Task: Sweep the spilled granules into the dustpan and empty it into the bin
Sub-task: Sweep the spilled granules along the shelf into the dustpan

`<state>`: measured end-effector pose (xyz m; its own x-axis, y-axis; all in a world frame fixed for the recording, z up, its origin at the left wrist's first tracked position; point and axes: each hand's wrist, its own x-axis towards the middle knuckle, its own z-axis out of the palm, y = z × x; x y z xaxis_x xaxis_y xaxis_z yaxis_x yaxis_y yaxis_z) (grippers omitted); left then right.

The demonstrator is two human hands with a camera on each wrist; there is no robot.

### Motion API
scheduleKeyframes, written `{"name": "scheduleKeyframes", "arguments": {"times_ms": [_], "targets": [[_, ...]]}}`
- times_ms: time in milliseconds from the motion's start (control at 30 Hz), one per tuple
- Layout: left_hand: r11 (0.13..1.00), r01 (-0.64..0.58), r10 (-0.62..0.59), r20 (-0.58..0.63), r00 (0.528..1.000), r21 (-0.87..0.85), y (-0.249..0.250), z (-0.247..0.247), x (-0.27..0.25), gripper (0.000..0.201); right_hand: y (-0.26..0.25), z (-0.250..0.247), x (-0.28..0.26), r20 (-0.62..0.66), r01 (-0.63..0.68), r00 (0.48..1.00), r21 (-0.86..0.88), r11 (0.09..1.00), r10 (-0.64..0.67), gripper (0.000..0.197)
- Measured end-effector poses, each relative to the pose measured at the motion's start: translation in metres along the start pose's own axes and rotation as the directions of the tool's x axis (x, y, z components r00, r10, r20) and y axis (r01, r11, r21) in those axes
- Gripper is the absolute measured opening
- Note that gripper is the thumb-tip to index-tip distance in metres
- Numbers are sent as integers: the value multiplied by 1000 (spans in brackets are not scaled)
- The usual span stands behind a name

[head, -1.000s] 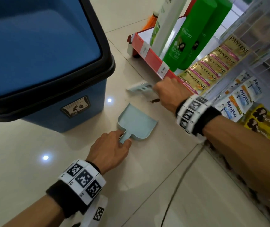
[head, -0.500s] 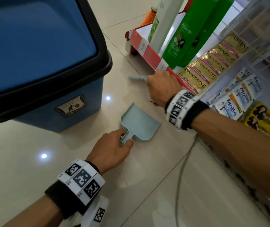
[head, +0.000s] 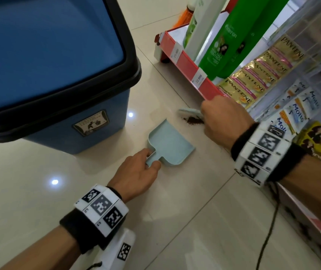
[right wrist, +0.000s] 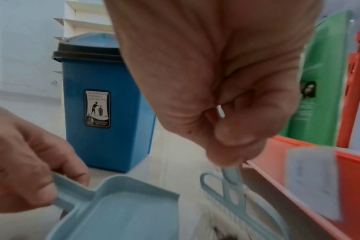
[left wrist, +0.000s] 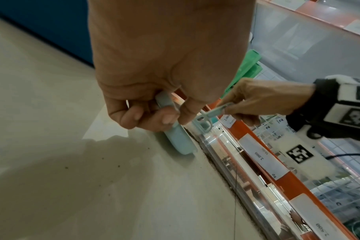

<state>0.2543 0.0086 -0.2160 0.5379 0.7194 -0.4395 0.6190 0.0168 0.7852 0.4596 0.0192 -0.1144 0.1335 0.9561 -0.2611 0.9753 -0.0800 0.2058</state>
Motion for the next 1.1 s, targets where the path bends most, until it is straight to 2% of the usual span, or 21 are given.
{"name": "scheduleKeyframes", "arguments": {"times_ms": [67,133,267,333,533,600,667,733,800,867,967,1100], "targets": [[1000,5,-5,-24,1000,-30,1,0,2,16,-11,-4,20,-91,31,995,23,999,-29,16],[999,9,-11,-46,999,-46,1,-1,3,15,-21,-4,48,-127,33,992,28,999,-30,21],[998,26,-31,-82,996,-57,-4,-5,2,19,-20,1,80,-24,13,1000,32,999,-12,25],[997,31,-36,-93,995,-64,-7,-8,0,24,-11,5,70,12,25,1000,13,1000,-25,28],[997,30,-37,-117,992,-66,-11,-17,-4,25,25,1,-9,199,36,979,-14,999,-32,19],[997,32,-40,-122,992,-64,-9,-18,-2,26,24,-9,-9,139,27,990,57,998,-35,19],[998,30,-37,-120,992,-62,-8,-18,0,28,12,-17,9,12,46,999,130,990,-48,22],[997,33,-40,-110,993,-64,-7,-16,2,28,-3,-21,43,-99,58,994,154,986,-43,24],[998,41,-47,-111,993,-55,-7,-15,4,27,-18,-19,82,-153,43,988,109,993,-26,25],[998,51,-56,-116,992,-43,-8,-16,5,25,-27,-11,112,-151,32,988,44,999,-25,25],[996,73,-77,-94,993,-49,-12,-19,5,23,-31,6,130,-116,17,993,-34,999,-21,24],[992,97,-102,-48,994,-82,-16,-21,7,18,-29,22,104,27,17,1000,-51,999,-16,28]]}}
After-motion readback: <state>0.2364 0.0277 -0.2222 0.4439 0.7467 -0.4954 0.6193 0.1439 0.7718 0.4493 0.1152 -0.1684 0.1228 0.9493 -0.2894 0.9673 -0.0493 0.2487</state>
